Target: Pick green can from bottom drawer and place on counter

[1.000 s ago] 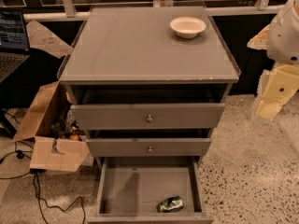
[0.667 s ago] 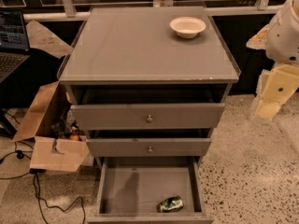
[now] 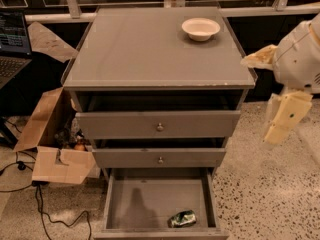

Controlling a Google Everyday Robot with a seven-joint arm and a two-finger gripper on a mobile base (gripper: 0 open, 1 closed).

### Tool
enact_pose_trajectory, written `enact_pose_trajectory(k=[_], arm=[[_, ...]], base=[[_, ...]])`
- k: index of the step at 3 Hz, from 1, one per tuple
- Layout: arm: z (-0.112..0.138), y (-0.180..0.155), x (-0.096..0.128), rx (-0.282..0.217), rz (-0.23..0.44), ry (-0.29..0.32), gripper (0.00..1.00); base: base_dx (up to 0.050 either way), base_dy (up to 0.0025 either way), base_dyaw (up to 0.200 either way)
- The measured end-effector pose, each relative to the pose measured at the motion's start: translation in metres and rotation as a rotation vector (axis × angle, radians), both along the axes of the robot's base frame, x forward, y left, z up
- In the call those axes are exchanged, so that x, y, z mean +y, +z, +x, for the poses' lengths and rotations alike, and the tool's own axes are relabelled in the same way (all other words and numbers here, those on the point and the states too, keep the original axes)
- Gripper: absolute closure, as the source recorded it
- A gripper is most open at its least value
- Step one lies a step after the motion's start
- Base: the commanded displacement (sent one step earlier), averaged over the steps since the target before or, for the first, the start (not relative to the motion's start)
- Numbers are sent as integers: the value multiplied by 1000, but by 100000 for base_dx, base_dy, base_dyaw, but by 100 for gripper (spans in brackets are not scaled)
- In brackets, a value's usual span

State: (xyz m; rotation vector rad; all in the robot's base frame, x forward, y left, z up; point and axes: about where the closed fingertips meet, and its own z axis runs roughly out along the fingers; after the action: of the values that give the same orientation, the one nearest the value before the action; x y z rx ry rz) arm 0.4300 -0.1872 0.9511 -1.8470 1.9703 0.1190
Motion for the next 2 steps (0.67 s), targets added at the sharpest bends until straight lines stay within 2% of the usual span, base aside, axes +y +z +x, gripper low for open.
enact_pose_trajectory(k=[1,2], arm=[[2,-57,45,-50,118,77,0],[2,-57,45,-50,118,77,0]], base=[[0,0,0],[0,0,0]])
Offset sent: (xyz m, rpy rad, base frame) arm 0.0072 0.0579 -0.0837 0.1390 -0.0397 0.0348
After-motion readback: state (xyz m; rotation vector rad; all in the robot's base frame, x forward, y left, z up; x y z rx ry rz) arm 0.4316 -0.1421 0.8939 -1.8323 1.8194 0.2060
